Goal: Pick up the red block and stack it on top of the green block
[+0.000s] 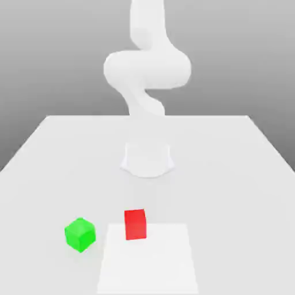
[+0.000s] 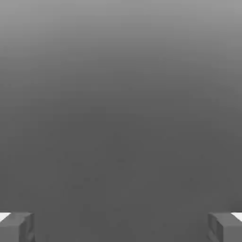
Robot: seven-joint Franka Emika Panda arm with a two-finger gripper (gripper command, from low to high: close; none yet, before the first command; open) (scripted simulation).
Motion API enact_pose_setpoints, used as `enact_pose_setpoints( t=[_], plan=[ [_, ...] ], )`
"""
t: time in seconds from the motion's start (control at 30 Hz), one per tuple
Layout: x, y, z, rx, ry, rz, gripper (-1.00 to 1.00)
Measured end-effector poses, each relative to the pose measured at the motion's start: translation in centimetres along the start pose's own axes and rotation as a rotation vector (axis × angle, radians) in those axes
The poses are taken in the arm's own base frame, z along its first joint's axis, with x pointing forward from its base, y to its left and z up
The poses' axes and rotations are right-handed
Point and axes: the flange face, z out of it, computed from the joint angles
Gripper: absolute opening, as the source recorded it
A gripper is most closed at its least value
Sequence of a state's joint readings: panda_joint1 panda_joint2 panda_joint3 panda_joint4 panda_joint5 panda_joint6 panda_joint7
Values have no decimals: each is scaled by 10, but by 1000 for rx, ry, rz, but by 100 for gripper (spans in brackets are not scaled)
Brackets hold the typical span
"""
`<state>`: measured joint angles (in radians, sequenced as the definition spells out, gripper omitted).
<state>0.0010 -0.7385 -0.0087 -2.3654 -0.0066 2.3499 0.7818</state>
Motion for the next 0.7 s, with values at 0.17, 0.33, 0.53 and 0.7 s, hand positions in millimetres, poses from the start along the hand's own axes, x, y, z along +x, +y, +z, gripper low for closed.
enact_pose_setpoints(
  t=[0.17,0.33,0.53,0.7],
  plan=[
    [-31,44,119,-133,-129,-36,0],
    [-84,108,213,-259,-268,-71,0],
    [-179,211,293,-417,-470,-113,0],
    [-231,265,340,-471,-545,-129,0]
  ],
)
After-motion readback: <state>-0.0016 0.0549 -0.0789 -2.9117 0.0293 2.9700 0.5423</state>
